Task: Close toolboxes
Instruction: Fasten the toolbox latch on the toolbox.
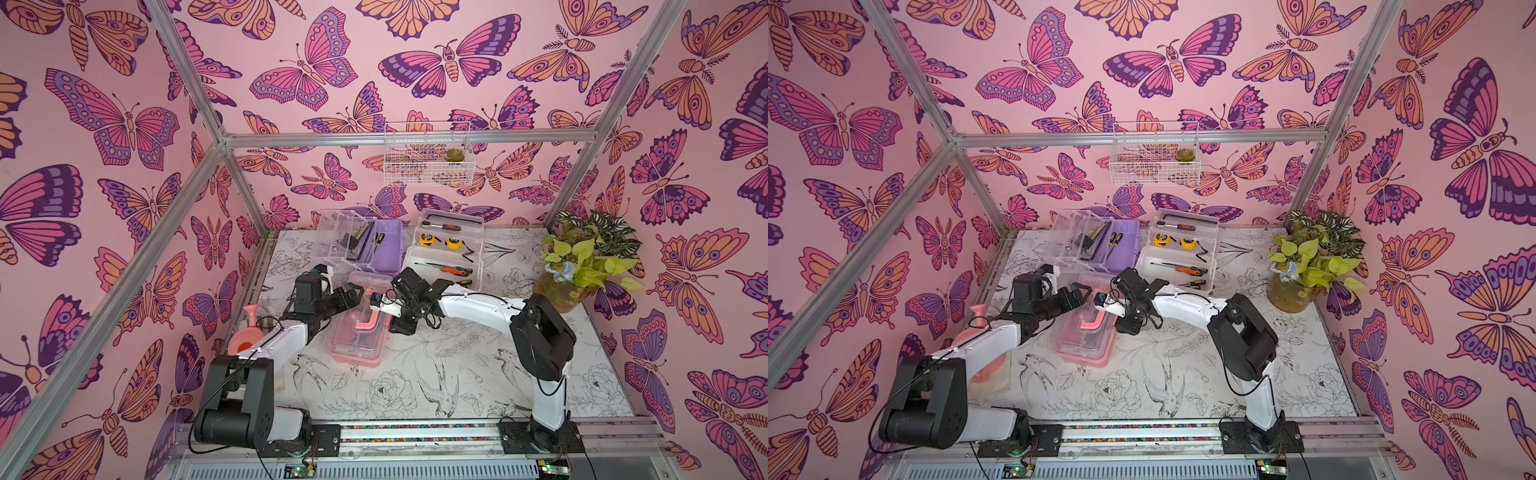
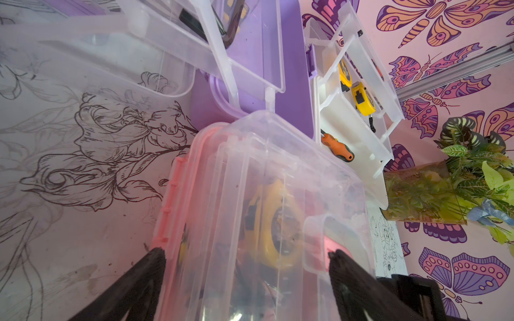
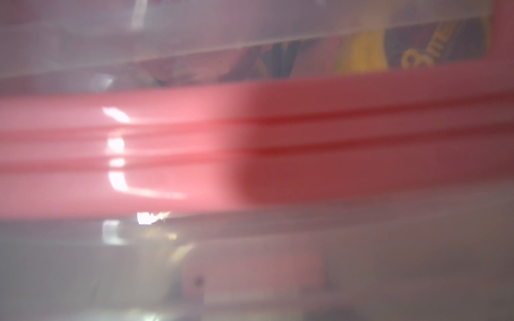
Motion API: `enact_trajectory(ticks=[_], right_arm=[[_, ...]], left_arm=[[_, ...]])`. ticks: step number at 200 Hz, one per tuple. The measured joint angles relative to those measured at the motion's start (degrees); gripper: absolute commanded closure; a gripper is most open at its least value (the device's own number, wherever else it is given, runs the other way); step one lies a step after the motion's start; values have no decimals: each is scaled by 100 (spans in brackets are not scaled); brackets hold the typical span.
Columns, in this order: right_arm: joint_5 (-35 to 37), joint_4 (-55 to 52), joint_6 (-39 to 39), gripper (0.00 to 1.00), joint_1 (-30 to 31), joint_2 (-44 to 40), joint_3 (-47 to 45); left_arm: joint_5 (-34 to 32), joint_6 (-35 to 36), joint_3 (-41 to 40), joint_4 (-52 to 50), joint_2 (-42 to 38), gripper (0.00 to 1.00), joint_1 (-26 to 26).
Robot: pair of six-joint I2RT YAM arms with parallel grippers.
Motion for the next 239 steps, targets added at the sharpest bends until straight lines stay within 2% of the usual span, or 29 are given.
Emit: enact_trajectory(ticks=[49,78,106,141,167,206,239], right_arm=[[22,-2,31,59,9,2,4],[15,4,66,31,11,2,4],[20,-7,96,20,85,9,-35],[-11,114,267,19,87,-168,-402],[-254,208,717,21,-72,-651,-946],[-654,529,2179,29,-577,-1320,-1506],[-658,1023,3661,30,-601,-1351,-1609]], left_arm=[[2,-4,-2,4,0,7,0],[-7,-11,-4,7,-2,6,0],[-48,-48,-17,7,-15,4,0],[-131,-76,-24,-50,-59,4,0],[-190,-116,-26,-170,-122,4,0],[-214,-232,-28,-223,-144,5,0],[-210,-391,-101,-273,-278,6,-20]])
